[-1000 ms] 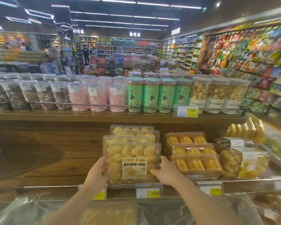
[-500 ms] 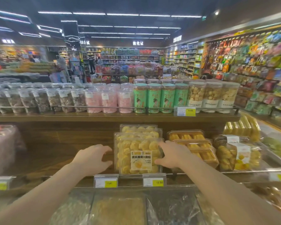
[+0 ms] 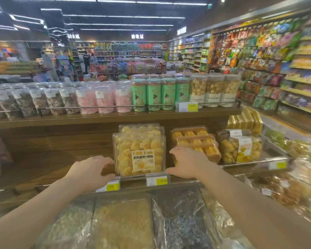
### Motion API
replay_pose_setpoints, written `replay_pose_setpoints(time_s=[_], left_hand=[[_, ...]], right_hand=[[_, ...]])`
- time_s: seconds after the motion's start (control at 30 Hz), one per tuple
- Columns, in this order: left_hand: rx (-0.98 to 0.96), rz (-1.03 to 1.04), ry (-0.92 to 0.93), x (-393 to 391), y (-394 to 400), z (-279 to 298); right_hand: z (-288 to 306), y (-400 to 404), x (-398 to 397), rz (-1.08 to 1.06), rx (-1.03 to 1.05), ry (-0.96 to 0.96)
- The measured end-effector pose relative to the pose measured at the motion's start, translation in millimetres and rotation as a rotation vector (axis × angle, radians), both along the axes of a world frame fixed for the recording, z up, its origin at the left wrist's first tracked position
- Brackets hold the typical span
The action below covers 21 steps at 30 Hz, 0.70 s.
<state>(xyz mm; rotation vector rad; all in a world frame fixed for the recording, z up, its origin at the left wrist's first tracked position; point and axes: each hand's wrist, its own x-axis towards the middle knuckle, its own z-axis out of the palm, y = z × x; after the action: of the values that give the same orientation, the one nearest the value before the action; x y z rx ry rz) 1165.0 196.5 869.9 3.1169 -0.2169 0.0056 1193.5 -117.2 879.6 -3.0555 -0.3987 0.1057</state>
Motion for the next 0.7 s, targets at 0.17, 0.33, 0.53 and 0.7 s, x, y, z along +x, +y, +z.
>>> replay_pose_setpoints(time_s=[0.17,0.33,0.53,0.7], left_hand=[[0.003,-0.120,0.002,4.3,-23.0,7.0],[-0.007,-0.310,0.018,-5.6,-45.0,15.5],[0.017,-0.613,-0.039,-38.8,-74.2,5.0],[0.028,-0.901,-0.023,-83.7,-122.1,3.3]], right_hand=[[-1.3,-18.2,-39.6,-0.171,-0.011,0.016],[2.2,-23.0,-92.9,-0.346,0.062,0.007],[-17.2,-16.2,-183.4,-0.536,0.058,-0.012],[-28.7,-21.8,-284.2,-0.743,0.120,0.033]])
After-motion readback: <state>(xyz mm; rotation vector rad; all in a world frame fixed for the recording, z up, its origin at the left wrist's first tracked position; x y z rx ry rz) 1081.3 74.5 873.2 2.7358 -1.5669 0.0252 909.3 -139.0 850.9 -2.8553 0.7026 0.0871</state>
